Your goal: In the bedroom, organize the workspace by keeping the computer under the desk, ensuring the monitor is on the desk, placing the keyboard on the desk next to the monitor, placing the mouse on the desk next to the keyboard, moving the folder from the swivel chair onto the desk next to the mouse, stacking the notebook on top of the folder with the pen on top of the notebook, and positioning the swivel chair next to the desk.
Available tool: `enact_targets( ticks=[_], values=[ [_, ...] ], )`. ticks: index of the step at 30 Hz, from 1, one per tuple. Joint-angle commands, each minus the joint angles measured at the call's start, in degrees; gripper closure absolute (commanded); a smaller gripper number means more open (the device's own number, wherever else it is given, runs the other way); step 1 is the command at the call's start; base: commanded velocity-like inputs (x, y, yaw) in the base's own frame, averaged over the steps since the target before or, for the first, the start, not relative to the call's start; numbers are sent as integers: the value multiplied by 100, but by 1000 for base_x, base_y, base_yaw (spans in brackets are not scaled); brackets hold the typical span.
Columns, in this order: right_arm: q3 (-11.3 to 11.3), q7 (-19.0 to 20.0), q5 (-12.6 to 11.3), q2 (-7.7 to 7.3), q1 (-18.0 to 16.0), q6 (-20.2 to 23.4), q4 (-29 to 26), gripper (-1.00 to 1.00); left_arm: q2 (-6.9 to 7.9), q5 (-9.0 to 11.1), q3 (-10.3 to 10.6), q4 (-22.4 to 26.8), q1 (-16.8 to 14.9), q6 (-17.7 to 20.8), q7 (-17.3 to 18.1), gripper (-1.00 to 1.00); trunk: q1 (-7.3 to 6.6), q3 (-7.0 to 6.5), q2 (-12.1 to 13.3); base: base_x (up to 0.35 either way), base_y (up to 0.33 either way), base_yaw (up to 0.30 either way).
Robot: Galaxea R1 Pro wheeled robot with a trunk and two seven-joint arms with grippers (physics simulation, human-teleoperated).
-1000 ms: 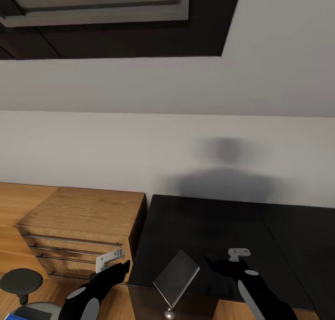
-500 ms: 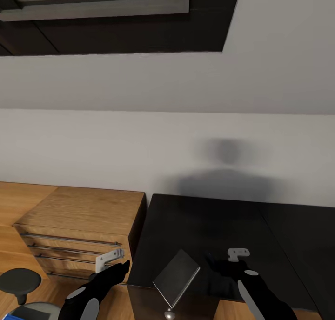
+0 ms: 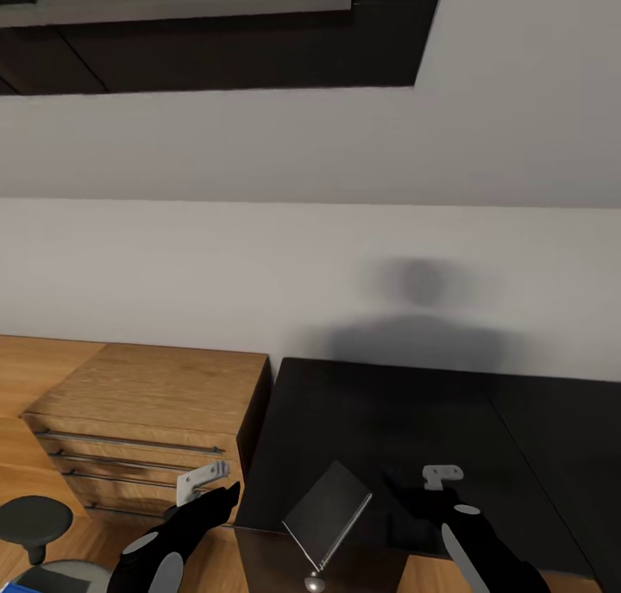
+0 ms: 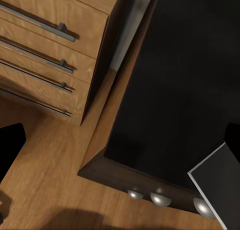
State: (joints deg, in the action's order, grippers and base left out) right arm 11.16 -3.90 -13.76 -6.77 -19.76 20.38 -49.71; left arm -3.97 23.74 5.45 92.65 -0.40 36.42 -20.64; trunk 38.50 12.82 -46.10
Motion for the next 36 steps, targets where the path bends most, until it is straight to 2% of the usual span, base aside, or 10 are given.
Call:
enact_targets(
  ticks=[1, 12, 36],
  values=[
    [27, -41, -50, -6, -5, 22, 8, -100, 0, 60, 5, 8, -4, 15, -54, -100, 24, 27, -49, 0, 0, 0],
    [27, -41, 46, 0, -47, -24, 135, -100, 2, 60, 9, 8, -4, 15, -54, -100, 265, 225, -490, 0, 0, 0],
    [32, -41, 58, 1, -80, -105, 217, -100, 11, 60, -33, 8, -4, 15, -54, -100, 265, 225, -490, 26, 0, 0]
  ],
)
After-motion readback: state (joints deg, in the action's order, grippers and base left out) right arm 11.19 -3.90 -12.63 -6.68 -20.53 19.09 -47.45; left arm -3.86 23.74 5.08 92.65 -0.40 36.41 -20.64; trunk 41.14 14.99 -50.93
